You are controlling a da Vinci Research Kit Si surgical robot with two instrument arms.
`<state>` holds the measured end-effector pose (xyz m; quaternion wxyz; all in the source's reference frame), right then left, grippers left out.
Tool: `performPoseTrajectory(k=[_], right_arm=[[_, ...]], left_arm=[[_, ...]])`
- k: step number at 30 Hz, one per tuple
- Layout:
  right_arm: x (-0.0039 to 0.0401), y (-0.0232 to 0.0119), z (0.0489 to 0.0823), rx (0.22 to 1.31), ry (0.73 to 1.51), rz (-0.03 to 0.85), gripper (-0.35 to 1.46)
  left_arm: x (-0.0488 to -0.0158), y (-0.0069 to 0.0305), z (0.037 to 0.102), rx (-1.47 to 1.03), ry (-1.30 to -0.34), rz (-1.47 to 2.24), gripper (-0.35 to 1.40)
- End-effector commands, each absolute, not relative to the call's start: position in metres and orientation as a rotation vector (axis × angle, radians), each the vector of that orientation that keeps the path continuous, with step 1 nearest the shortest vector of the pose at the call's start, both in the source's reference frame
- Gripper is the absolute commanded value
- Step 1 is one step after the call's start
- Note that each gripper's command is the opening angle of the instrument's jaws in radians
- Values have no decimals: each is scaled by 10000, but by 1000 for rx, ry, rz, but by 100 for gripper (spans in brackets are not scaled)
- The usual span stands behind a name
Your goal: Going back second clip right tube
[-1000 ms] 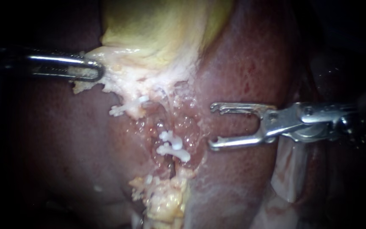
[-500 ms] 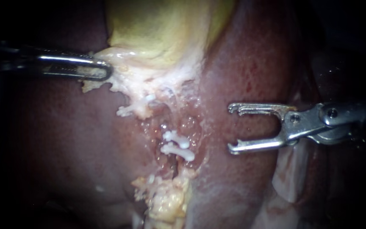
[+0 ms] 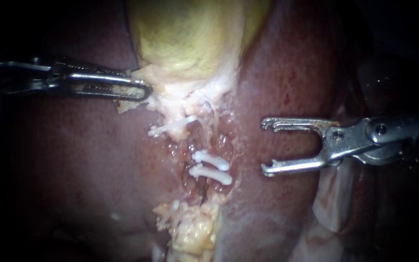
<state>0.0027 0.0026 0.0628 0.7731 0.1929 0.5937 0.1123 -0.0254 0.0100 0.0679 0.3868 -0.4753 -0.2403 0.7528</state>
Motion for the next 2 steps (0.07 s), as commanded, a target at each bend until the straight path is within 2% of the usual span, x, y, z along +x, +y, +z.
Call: performPoseTrajectory(k=[1,2], right_arm=[[27,26,628,418,1286,243,50],[27,26,628,418,1286,243,50]], left_arm=[[-253,100,678,-1210,-613,1916,-35],[-253,100,677,-1210,-614,1916,-35]])
